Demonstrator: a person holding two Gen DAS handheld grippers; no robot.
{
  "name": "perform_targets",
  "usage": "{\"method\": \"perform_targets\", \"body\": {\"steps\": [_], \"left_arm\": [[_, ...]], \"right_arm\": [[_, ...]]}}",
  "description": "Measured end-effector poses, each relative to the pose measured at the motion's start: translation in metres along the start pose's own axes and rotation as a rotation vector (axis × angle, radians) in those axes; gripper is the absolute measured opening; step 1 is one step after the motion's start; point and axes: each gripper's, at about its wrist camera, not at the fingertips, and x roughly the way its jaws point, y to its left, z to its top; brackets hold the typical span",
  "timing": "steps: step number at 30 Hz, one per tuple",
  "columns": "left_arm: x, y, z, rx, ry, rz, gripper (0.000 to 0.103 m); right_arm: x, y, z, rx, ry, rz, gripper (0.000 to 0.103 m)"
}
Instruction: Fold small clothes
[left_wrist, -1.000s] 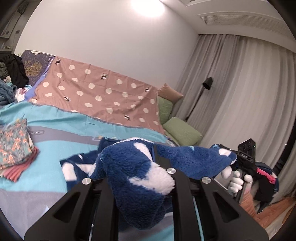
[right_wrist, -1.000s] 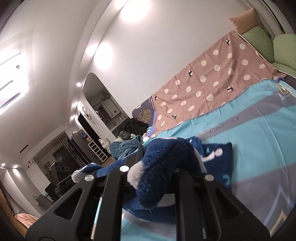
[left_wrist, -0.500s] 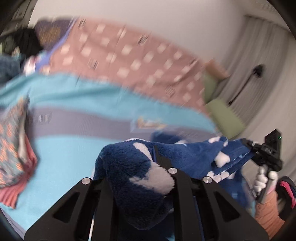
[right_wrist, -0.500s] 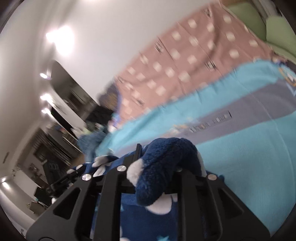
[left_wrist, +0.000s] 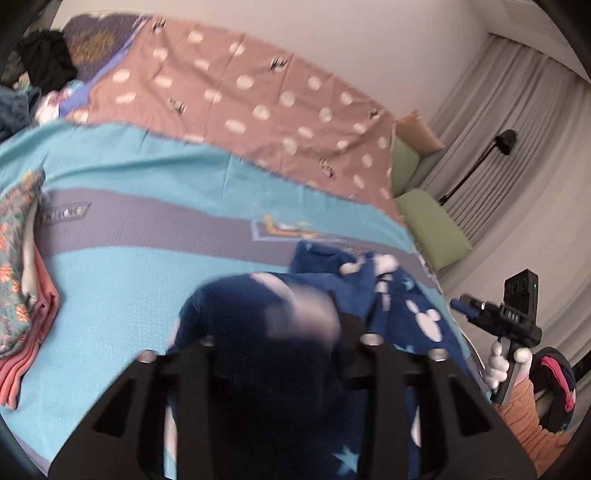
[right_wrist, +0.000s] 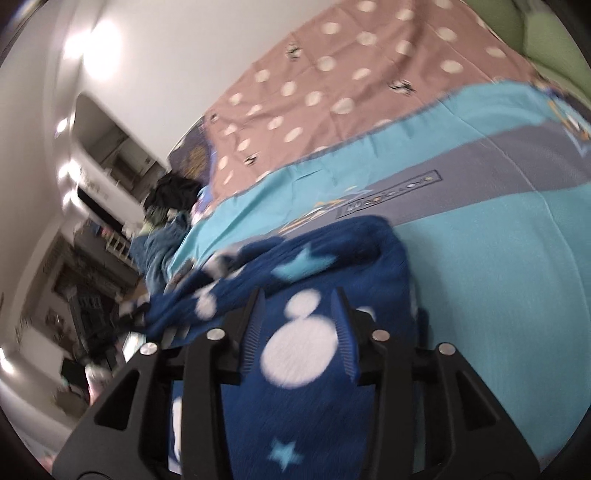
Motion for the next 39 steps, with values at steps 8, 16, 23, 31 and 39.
{"method": "perform_targets", "body": {"steps": [8,16,23,31,39], "left_arm": [[-0.024,-0.016,-0.014,0.095,-0.004,0.034,0.057],[0.028,-0.026,-0.017,0.200,0.148,0.154,0.057],[0.034,0.001,0.024,0.218,0.052,0.322,0.065],[0.077,0.080,0.038,-0.009,0.170,0.160,0.054],[0.042,0.064,0.046,0.036,-0.030,0.076,0.008]], "right_arm": [[-0.012,0.025,-0.033,-0.097,0.042,-0.011,0.048],[0.004,0.025,-0.015,-0.125,0.053,-0.126,0.057],[0.041,-0.055,0.042,0.008,0.064,-0.164,0.072],[0.102,-0.088,0.059,0.103,0.229,0.016,0.063],[0.041,-0.060,0.067,-0.002,-0.047,0.037,0.010]]}}
